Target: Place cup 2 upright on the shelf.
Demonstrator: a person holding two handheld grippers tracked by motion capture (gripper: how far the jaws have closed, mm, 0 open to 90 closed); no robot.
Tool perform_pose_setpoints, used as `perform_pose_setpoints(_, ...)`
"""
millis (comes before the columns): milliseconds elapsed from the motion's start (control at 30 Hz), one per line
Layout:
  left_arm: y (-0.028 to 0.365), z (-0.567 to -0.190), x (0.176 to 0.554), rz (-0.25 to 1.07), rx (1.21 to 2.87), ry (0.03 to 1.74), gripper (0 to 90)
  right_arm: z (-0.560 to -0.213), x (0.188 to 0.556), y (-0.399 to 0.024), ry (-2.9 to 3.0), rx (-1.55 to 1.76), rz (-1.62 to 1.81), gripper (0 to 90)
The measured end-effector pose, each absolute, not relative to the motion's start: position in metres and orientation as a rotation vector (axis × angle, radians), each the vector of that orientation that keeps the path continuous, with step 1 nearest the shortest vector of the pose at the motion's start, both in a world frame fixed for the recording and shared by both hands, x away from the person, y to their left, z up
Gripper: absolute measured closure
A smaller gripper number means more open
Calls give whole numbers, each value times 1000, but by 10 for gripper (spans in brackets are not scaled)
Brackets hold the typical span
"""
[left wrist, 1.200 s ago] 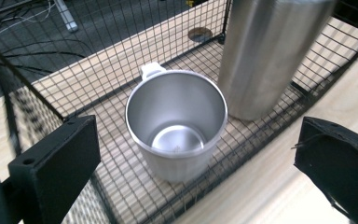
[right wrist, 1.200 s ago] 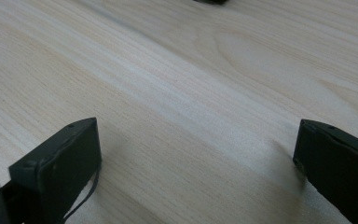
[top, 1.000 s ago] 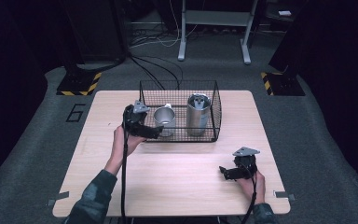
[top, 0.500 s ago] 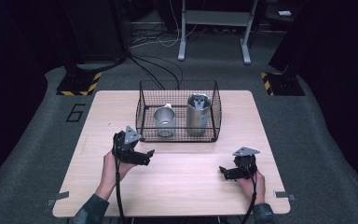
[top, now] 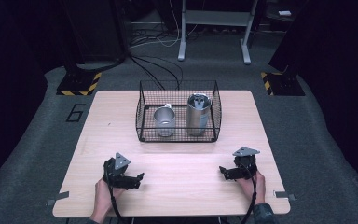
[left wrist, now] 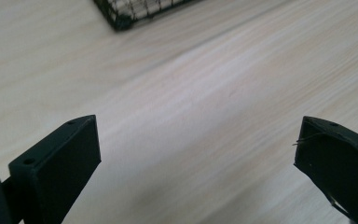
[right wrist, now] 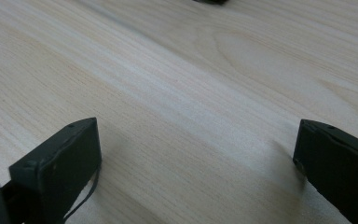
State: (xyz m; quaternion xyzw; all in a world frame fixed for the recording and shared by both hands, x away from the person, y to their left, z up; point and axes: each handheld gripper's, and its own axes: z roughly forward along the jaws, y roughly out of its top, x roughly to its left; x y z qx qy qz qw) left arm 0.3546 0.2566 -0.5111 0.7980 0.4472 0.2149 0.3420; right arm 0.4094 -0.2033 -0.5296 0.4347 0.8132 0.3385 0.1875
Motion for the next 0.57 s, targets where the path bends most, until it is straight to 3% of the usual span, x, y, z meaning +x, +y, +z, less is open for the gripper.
perform_pose_setpoints(200,263,-531,347,573,2079,1204,2,-530,409,-203,2289,1223,953,3)
perform_pose_setpoints(567,267,-532,348,541,2046,1265,1,-530,409,-203,2289,1223,953,2)
